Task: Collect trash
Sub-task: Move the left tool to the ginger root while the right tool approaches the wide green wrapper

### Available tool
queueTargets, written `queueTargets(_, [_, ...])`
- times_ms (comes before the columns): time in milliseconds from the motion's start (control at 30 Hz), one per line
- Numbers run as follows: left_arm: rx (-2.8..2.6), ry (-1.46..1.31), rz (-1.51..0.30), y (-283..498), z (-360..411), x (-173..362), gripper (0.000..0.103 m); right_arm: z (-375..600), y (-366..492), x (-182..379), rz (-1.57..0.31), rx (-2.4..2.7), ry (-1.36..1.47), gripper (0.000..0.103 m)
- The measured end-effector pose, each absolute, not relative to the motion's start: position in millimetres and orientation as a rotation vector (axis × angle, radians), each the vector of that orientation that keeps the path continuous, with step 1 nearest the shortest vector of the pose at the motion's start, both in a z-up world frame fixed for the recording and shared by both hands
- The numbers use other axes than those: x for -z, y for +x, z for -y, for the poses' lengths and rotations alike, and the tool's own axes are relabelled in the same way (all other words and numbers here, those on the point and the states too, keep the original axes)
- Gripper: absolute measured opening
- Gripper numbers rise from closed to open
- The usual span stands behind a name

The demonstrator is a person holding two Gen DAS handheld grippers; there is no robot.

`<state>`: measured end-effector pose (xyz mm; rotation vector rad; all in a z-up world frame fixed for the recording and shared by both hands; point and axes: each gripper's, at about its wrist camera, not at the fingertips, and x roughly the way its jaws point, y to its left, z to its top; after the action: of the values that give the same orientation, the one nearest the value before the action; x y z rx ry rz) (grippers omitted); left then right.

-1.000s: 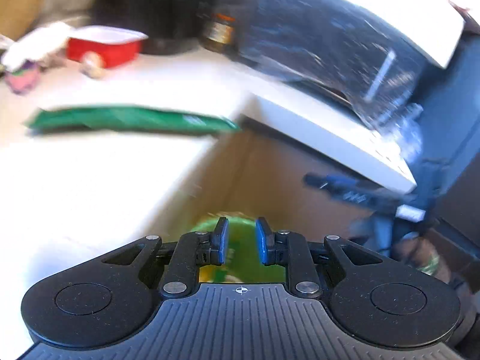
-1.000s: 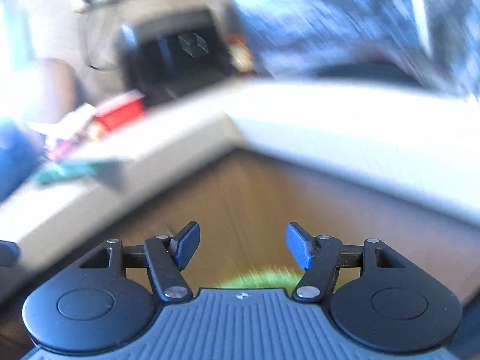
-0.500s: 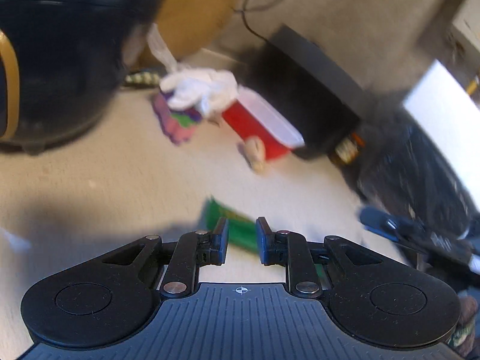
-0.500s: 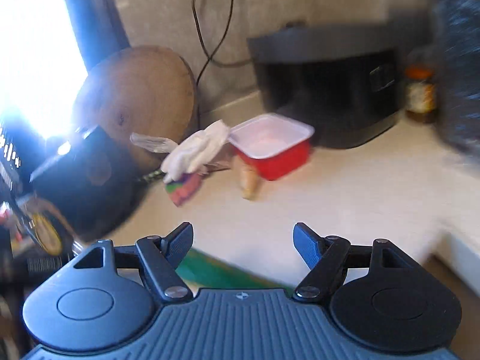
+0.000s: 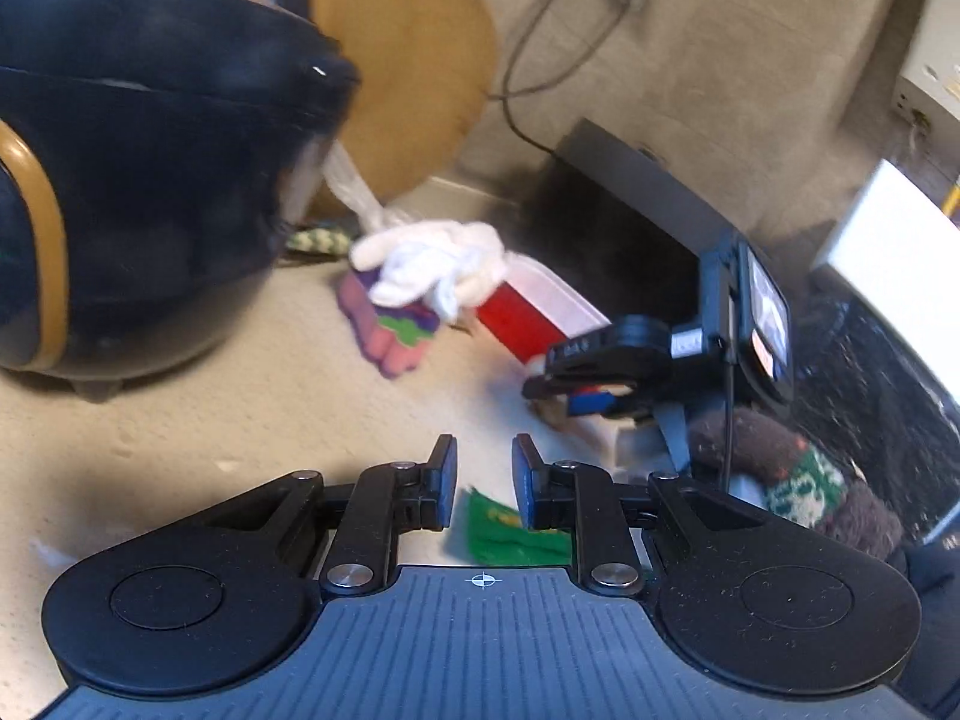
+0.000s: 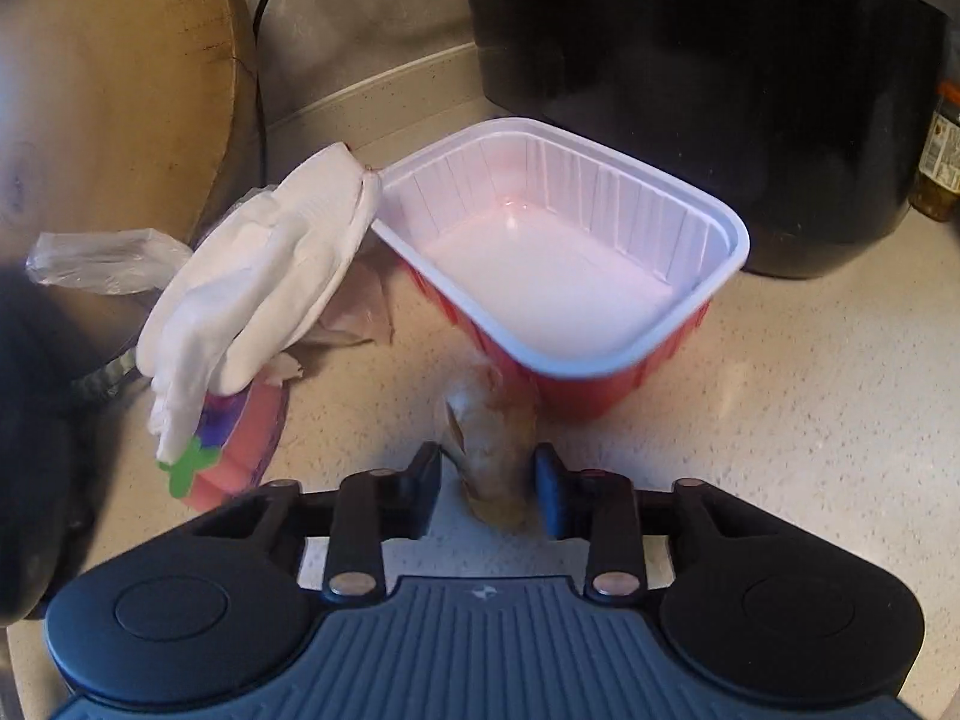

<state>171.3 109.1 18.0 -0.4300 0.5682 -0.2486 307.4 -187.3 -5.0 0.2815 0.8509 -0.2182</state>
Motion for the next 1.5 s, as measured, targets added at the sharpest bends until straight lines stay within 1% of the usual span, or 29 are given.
queueTargets(67, [0.267, -0.427, -0.577, 170, -105, -16, 0.023, 185, 291, -1, -0.837, 0.184, 0.272, 0.028])
queueTargets(233, [0.289, -0.405, -0.605, 170, -98, -13, 0.023, 174, 240, -16, -0.850, 0.030, 0.306, 0.026])
queueTargets(300, [0.288, -0.401, -0.605, 170, -97, -12, 0.023, 164, 221, -20, -0.843, -0.026, 0.285, 0.019])
queueTargets(433, [0.277, -0.399, -0.609, 169, -96, -12, 0.023, 151, 197, -26, -0.833, -0.132, 0.265, 0.018])
queueTargets(533, [0.287, -0.382, -0.622, 170, -93, -10, 0.023, 153, 179, -32, -0.791, -0.132, 0.246, 0.018])
queueTargets(567, [0.293, -0.382, -0.628, 171, -92, -9, 0.023, 154, 176, -32, -0.775, -0.121, 0.224, 0.020])
queueTargets(633, [0.302, -0.381, -0.645, 173, -90, -6, 0.023, 158, 165, -33, -0.747, -0.088, 0.159, 0.030])
queueTargets(700, [0.309, -0.369, -0.657, 174, -87, -4, 0.023, 165, 154, -28, -0.731, -0.068, 0.099, 0.063])
queueTargets(733, [0.309, -0.363, -0.660, 175, -86, -4, 0.023, 168, 150, -24, -0.726, -0.057, 0.074, 0.067])
queueTargets(867, [0.303, -0.338, -0.664, 180, -83, -5, 0.023, 183, 130, -11, -0.743, -0.048, 0.016, 0.068])
queueTargets(1067, [0.235, -0.310, -0.603, 193, -87, -20, 0.023, 196, 110, 10, -0.751, -0.077, 0.019, 0.068])
queueTargets(1133, [0.224, -0.288, -0.619, 205, -84, -23, 0.023, 199, 106, 16, -0.740, -0.072, 0.023, 0.068])
queueTargets(1200, [0.214, -0.257, -0.641, 217, -79, -22, 0.023, 202, 101, 19, -0.726, -0.073, 0.038, 0.068])
queueTargets(1333, [0.122, -0.097, -0.659, 229, -64, -15, 0.023, 208, 93, 20, -0.709, -0.086, 0.069, 0.068])
queueTargets(1500, [0.026, -0.046, -0.645, 238, -64, -5, 0.024, 218, 88, 22, -0.693, -0.090, 0.107, 0.068])
